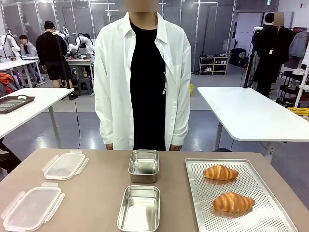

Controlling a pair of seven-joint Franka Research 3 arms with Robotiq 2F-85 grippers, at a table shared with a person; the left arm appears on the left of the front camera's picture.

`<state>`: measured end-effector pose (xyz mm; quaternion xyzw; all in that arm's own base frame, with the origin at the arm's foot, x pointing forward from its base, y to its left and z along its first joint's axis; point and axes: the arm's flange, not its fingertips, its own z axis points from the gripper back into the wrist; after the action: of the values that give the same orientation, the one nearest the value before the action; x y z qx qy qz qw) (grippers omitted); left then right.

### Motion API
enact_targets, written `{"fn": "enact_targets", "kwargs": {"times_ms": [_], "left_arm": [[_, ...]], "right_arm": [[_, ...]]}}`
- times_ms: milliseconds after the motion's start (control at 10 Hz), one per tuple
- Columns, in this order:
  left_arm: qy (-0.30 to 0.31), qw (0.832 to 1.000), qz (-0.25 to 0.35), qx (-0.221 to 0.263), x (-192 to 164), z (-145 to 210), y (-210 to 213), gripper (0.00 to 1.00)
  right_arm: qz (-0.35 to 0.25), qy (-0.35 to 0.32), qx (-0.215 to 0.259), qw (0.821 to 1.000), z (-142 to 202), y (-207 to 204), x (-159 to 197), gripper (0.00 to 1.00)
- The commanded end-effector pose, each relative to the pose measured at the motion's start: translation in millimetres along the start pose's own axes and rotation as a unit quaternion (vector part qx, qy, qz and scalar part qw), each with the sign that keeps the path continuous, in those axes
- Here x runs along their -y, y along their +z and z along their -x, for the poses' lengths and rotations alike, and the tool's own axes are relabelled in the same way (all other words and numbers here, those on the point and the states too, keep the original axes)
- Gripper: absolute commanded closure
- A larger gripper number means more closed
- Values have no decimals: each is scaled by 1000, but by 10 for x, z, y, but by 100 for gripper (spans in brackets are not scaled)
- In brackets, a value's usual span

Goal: Place the bread into the airtight container.
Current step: Pick up a Butter Roll and place it into an empty Airtight Container.

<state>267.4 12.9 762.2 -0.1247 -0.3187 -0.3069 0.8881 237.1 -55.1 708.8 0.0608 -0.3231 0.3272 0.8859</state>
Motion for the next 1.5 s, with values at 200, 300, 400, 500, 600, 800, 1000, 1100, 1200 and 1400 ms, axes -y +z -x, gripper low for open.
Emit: {"fn": "enact_targets", "kwargs": {"times_ms": [200, 300, 400, 500, 600, 800, 1000, 1100, 1200, 1400], "left_arm": [[6, 1000, 3, 4, -8, 33, 6, 0], [6, 1000, 3, 4, -8, 33, 6, 0], [6, 1000, 3, 4, -8, 33, 6, 0], [6, 1000, 3, 4, -8, 33, 6, 0], [6, 1000, 3, 4, -8, 33, 6, 0], [6, 1000, 3, 4, -8, 33, 6, 0], [6, 1000, 3, 4, -8, 33, 6, 0], [6, 1000, 3, 4, -8, 33, 6, 0], [6, 1000, 3, 4, -8, 33, 6, 0], [6, 1000, 3, 4, -8, 33, 6, 0]], "right_arm": [[7, -3, -6, 1000, 44, -1, 43, 0], [7, -3, -6, 1000, 44, -1, 43, 0], [7, -3, -6, 1000, 44, -1, 43, 0], [7, -3, -6, 1000, 44, -1, 43, 0], [7, -3, -6, 1000, 44, -1, 43, 0], [7, -3, -6, 1000, 44, -1, 43, 0], [7, -3, -6, 1000, 44, -1, 43, 0], [13, -6, -12, 1000, 50, -9, 63, 0], [8, 40, -18, 999, -1, 6, -13, 0], [-30, 205, -57, 977, -201, -148, -200, 0]]}}
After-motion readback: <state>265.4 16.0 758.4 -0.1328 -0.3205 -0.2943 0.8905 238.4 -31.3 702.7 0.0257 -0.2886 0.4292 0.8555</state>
